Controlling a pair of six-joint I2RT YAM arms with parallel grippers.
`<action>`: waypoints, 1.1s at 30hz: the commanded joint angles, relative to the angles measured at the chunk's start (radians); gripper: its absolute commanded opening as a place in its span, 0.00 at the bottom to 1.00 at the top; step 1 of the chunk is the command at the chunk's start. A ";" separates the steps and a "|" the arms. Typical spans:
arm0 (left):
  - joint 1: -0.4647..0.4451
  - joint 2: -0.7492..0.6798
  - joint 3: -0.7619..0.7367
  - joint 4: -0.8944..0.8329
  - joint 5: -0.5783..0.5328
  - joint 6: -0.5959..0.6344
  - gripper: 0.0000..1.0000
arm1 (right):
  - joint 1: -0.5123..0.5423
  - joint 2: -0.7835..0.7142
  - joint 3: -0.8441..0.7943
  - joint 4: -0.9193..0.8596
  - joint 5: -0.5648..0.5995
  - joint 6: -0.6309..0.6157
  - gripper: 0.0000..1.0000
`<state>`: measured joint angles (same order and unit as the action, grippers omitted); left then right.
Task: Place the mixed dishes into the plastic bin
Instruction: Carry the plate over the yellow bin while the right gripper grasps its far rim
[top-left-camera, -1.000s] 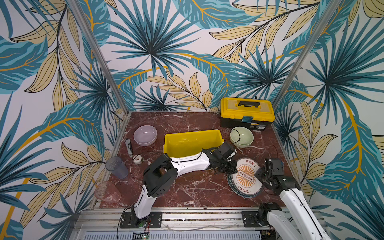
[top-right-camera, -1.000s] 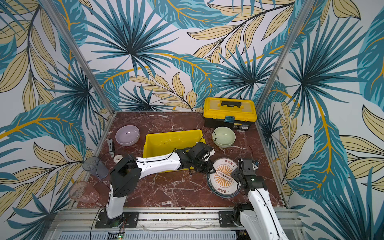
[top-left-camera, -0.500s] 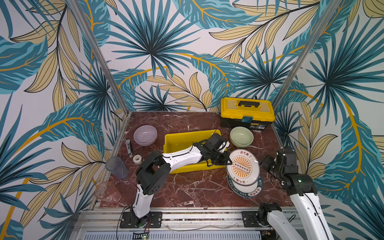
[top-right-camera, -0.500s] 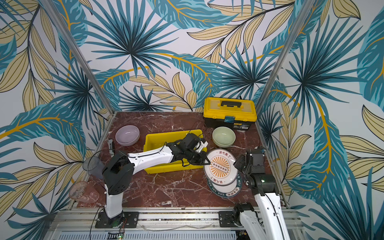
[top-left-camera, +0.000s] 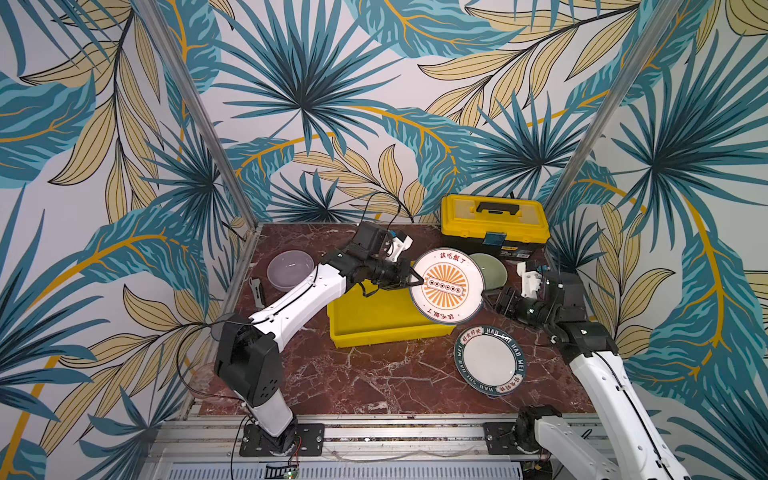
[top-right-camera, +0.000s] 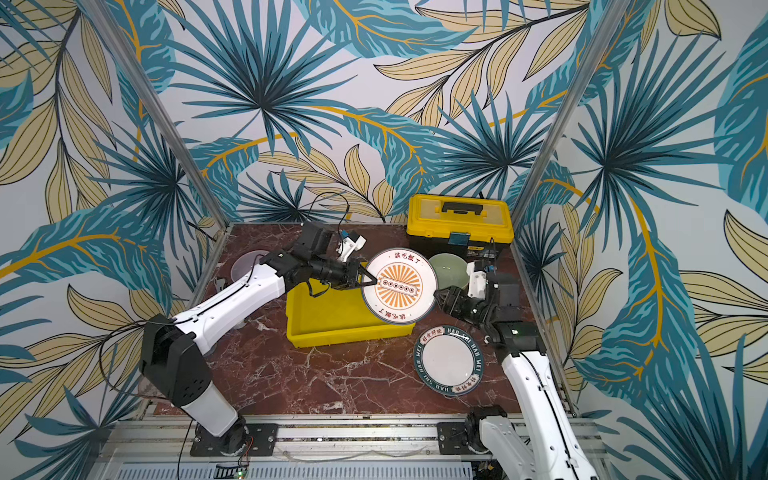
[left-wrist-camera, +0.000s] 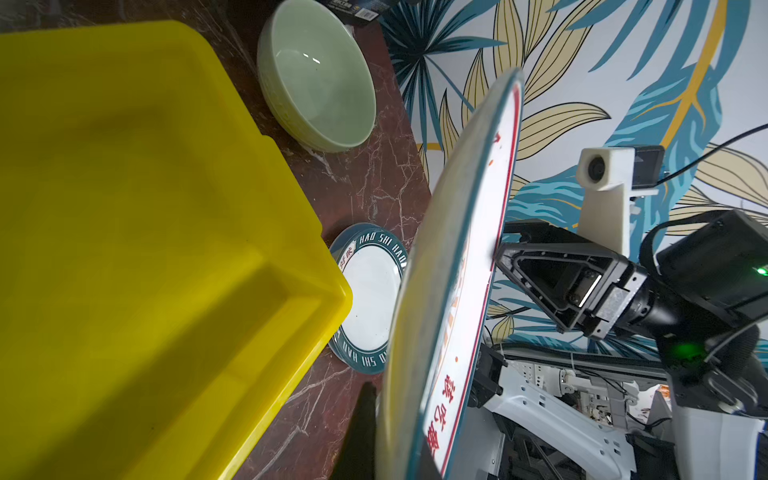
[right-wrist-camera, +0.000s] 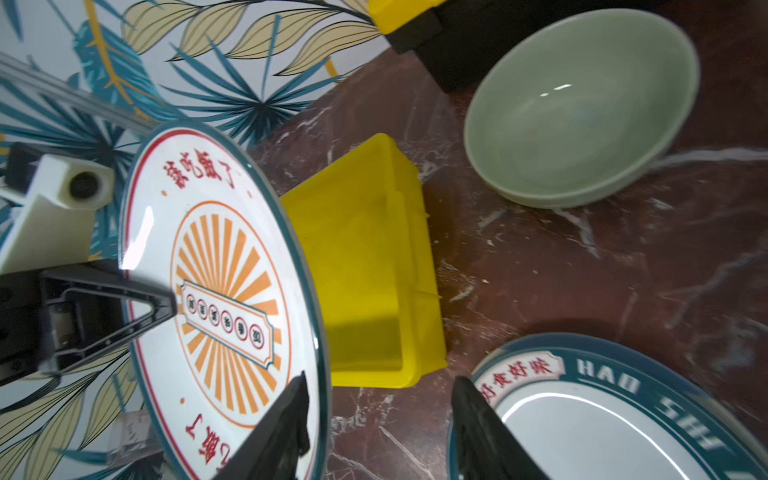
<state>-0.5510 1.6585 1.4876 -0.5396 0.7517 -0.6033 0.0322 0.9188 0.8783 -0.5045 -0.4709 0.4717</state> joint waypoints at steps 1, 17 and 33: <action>0.021 -0.063 -0.028 -0.022 0.105 0.054 0.00 | 0.059 0.018 0.015 0.143 -0.124 0.016 0.57; 0.126 -0.201 -0.190 -0.001 0.123 0.070 0.05 | 0.247 0.183 0.047 0.377 -0.092 0.124 0.16; 0.255 -0.381 -0.375 -0.033 -0.105 0.141 0.72 | 0.359 0.345 0.203 0.316 0.092 0.150 0.00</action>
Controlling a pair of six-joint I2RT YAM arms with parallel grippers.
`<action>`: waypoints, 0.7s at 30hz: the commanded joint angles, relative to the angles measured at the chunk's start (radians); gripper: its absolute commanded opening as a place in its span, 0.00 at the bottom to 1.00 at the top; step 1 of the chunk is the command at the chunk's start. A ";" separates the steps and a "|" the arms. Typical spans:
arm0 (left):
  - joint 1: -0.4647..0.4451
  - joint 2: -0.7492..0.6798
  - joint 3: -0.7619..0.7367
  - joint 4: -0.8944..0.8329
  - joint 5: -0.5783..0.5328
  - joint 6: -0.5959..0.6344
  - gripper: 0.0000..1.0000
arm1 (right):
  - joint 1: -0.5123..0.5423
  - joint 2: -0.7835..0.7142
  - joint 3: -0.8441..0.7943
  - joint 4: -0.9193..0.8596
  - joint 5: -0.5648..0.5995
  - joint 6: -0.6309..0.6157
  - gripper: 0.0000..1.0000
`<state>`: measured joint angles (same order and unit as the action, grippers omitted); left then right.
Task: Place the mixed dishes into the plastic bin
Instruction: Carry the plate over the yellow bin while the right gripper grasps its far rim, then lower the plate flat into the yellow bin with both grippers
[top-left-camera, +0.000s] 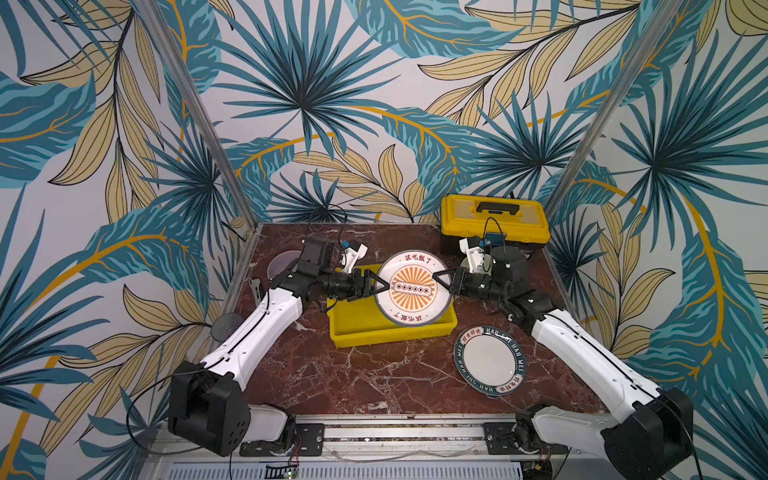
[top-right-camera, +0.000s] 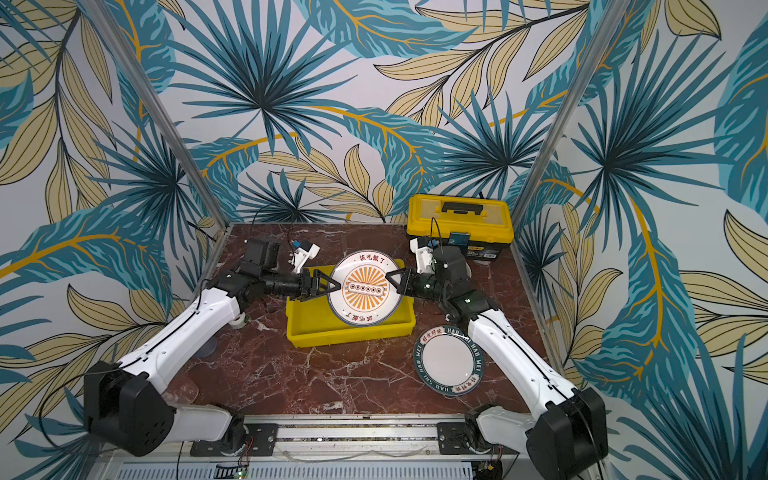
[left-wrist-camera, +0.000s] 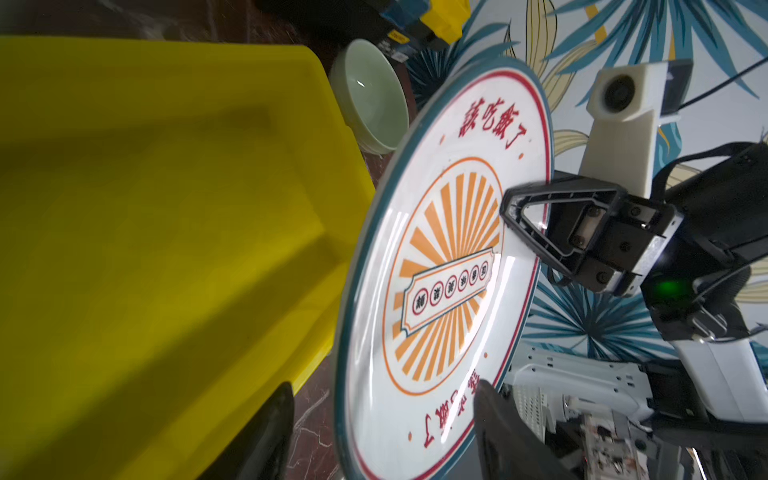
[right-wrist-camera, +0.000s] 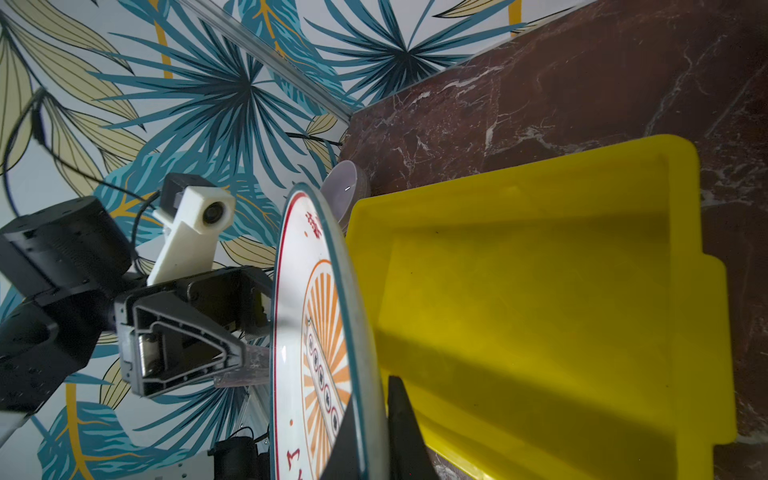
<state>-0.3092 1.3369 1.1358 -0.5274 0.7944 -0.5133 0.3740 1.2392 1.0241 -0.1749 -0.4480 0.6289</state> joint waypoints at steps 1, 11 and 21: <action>0.013 -0.072 -0.034 -0.054 -0.190 0.053 0.72 | 0.026 0.043 0.076 -0.032 0.092 -0.019 0.00; 0.021 -0.174 -0.172 -0.125 -0.593 0.036 0.65 | 0.106 0.302 0.241 -0.124 0.222 -0.035 0.00; 0.042 -0.114 -0.219 -0.107 -0.657 0.029 0.58 | 0.139 0.482 0.303 -0.092 0.200 -0.029 0.00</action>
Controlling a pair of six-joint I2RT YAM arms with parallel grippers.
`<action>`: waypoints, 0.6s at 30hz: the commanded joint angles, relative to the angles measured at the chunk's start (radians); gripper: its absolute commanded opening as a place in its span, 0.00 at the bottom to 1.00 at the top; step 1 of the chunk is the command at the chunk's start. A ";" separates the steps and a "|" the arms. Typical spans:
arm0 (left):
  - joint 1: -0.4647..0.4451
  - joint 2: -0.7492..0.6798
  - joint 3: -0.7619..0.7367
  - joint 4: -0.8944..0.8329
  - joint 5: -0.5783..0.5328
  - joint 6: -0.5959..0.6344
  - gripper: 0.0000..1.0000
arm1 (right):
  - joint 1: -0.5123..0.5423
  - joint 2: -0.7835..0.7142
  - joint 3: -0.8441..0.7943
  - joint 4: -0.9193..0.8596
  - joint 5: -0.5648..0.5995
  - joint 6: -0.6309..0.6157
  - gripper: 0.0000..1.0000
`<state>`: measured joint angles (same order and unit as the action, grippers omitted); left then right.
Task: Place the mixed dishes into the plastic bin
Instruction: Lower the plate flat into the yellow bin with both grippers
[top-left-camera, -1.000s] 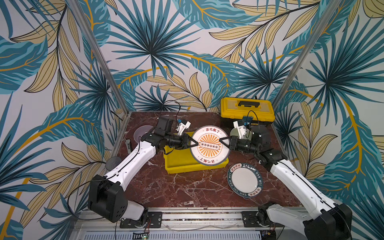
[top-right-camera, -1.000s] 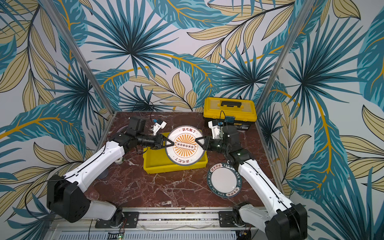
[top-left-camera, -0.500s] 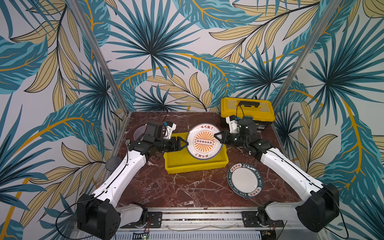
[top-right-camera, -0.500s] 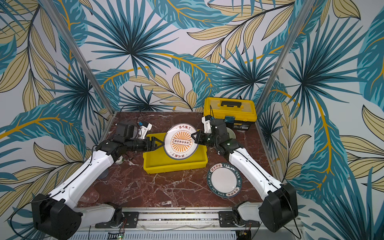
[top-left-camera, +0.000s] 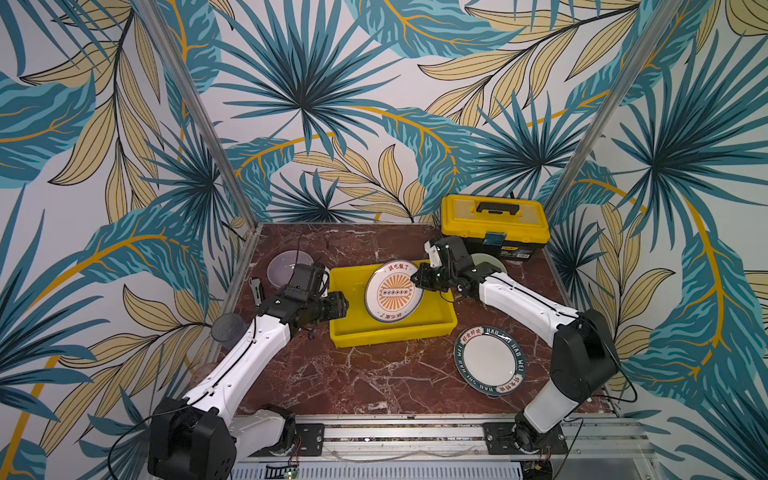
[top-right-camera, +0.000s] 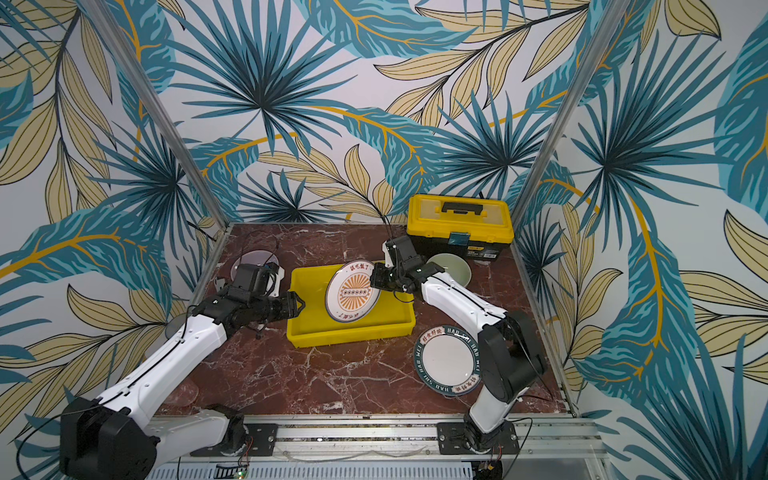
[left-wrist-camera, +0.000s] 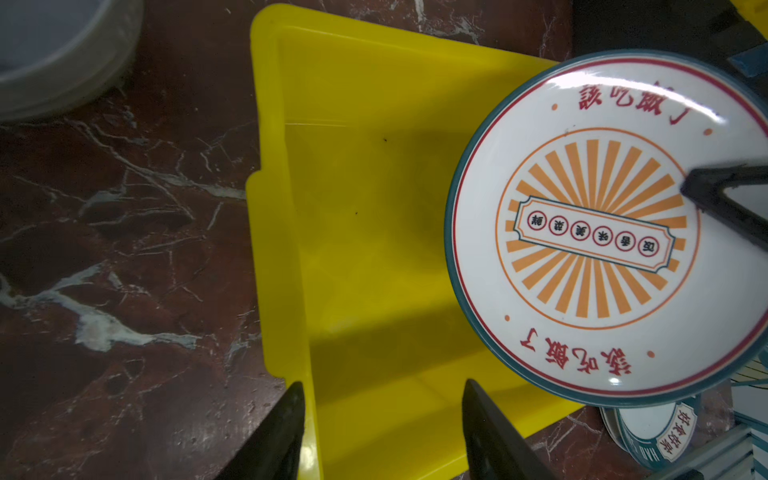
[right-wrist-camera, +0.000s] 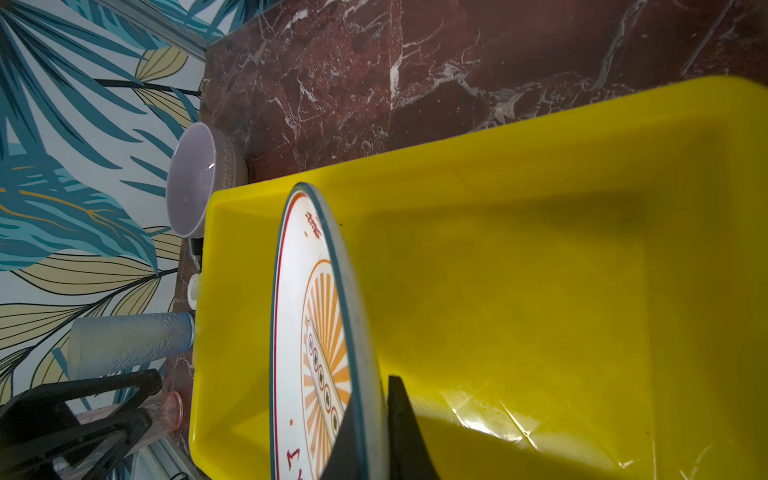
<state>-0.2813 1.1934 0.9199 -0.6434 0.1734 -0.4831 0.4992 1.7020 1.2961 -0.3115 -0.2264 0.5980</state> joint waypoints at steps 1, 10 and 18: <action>0.016 0.045 0.002 0.008 -0.037 -0.002 0.57 | 0.016 0.034 0.034 0.055 -0.034 0.005 0.00; 0.021 0.125 0.023 0.010 -0.116 -0.021 0.54 | 0.050 0.134 0.043 0.152 -0.112 0.016 0.00; 0.023 0.188 0.048 -0.011 -0.166 0.007 0.49 | 0.064 0.202 0.042 0.232 -0.155 0.040 0.00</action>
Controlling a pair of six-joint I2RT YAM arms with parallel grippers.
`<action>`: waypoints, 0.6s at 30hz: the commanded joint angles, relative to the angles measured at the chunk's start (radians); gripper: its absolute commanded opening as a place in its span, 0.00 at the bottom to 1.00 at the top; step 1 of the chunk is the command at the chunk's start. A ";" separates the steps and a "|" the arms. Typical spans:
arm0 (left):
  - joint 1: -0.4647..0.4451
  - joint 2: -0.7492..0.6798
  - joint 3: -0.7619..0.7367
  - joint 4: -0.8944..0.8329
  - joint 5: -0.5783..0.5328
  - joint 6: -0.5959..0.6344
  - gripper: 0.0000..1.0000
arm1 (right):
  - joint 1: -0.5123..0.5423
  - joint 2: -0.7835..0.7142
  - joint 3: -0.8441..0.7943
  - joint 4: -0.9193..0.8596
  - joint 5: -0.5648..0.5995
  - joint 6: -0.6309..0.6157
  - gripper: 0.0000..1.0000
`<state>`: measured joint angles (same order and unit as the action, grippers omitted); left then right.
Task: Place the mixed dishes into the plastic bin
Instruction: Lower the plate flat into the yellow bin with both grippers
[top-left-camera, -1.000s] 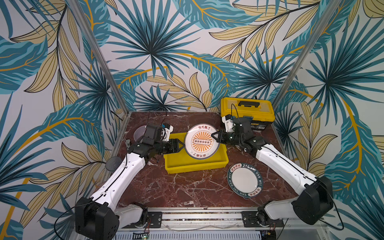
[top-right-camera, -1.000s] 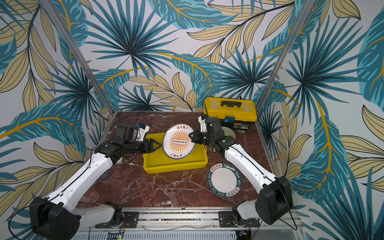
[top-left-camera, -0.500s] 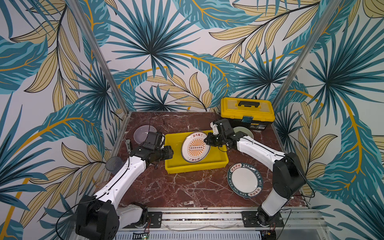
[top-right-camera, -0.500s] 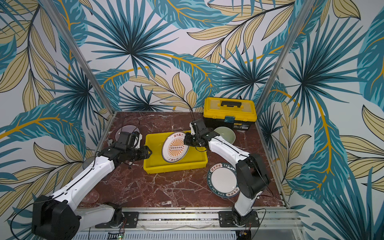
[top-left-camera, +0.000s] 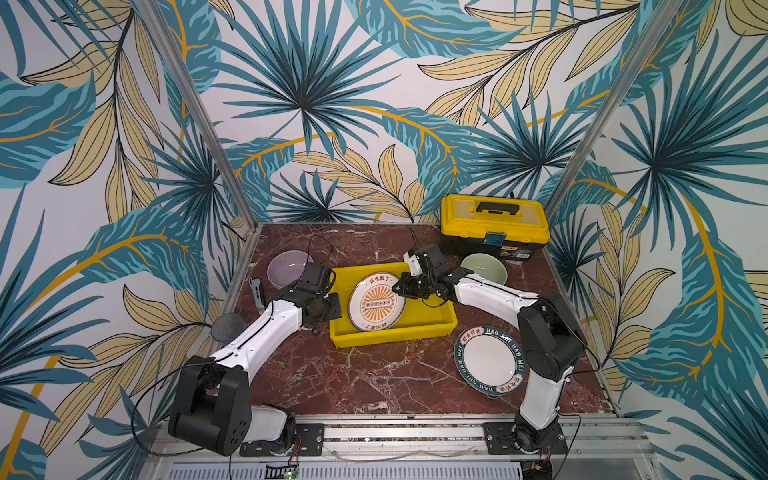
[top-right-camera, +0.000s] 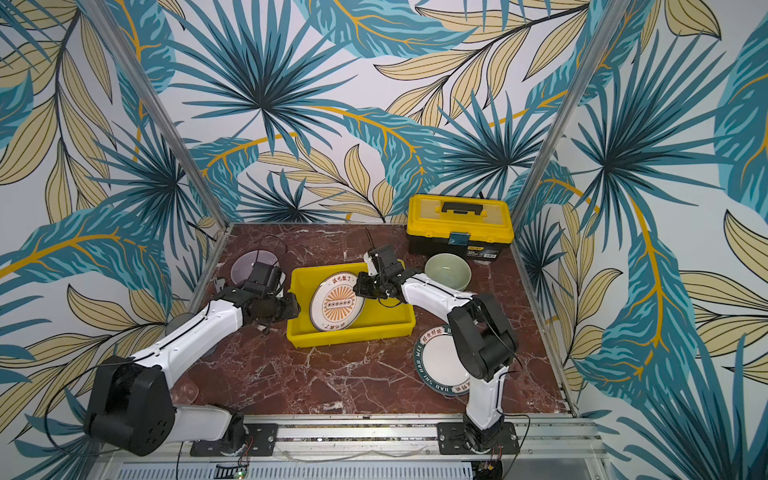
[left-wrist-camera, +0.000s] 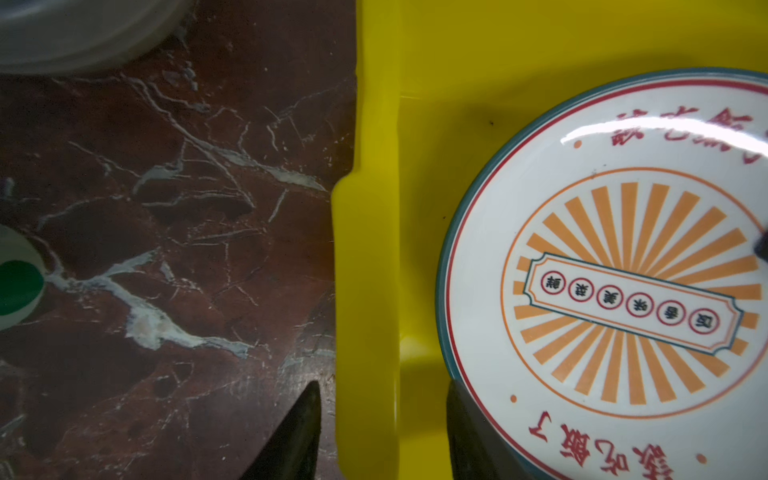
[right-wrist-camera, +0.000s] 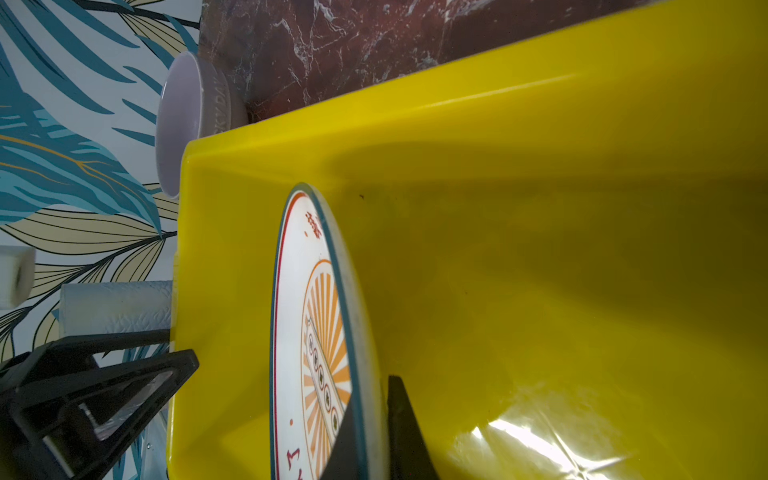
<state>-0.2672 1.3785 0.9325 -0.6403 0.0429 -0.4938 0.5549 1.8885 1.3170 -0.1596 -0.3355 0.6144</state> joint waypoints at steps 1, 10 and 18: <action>0.009 0.008 0.037 -0.015 -0.041 0.020 0.49 | 0.010 0.023 0.019 0.089 -0.049 0.027 0.00; 0.010 0.067 0.076 -0.012 -0.028 0.110 0.33 | 0.041 0.081 0.008 0.166 -0.063 0.059 0.00; 0.012 0.104 0.093 -0.003 -0.033 0.153 0.26 | 0.066 0.108 0.002 0.160 -0.045 0.067 0.00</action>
<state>-0.2615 1.4685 1.0000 -0.6540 0.0071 -0.3805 0.6014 1.9736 1.3170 -0.0490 -0.3557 0.6632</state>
